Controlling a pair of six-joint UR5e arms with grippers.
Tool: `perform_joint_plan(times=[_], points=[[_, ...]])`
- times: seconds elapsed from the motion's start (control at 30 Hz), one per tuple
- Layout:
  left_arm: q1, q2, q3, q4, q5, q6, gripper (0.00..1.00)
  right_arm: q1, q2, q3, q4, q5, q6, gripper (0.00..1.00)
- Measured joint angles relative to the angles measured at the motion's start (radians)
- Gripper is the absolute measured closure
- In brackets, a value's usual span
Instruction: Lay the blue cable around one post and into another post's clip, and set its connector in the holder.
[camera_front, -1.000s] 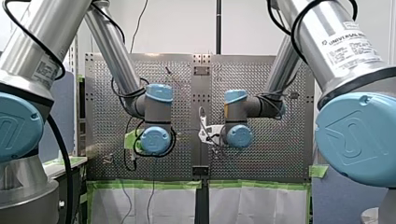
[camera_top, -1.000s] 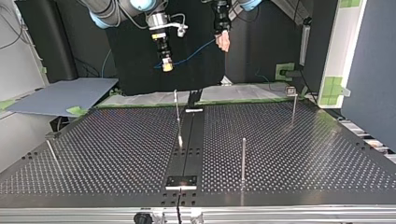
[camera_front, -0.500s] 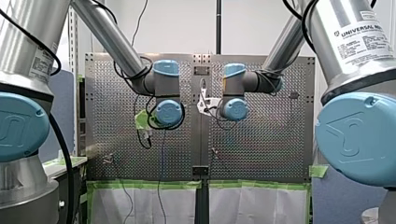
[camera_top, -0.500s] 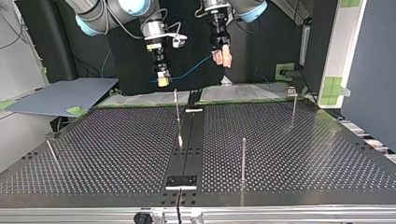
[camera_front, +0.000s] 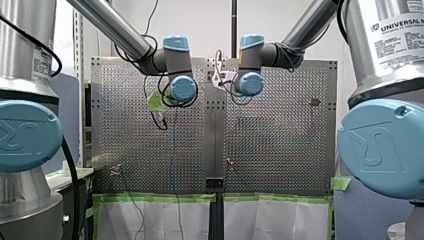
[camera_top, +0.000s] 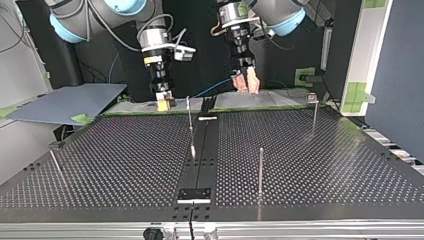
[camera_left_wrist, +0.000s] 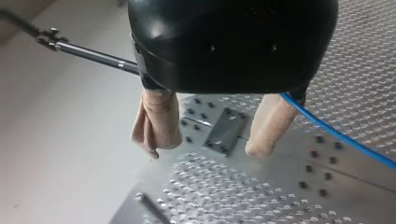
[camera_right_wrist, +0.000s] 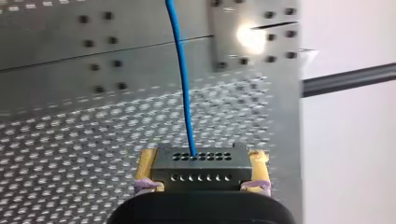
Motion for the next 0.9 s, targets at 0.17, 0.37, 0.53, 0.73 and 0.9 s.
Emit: perform_joint_plan(times=[0.17, 0.37, 0.53, 0.73, 0.9], points=[[0.048, 0.049, 0.016, -0.048, 0.047, -0.019, 0.00, 0.000, -0.039, -0.039, 0.039, -0.002, -0.016, 1.00], [0.102, 0.102, 0.028, -0.102, 0.101, -0.024, 0.00, -0.002, -0.084, -0.096, 0.096, -0.009, -0.034, 1.00], [0.148, 0.149, 0.060, -0.148, 0.147, -0.022, 0.00, -0.001, -0.068, -0.139, 0.139, -0.017, -0.042, 1.00], [0.199, 0.195, 0.110, -0.200, 0.181, -0.018, 0.00, 0.003, -0.022, -0.189, 0.189, -0.027, -0.057, 1.00], [0.244, 0.187, 0.155, -0.244, 0.188, -0.012, 0.00, -0.001, 0.007, -0.233, 0.233, -0.036, -0.060, 1.00]])
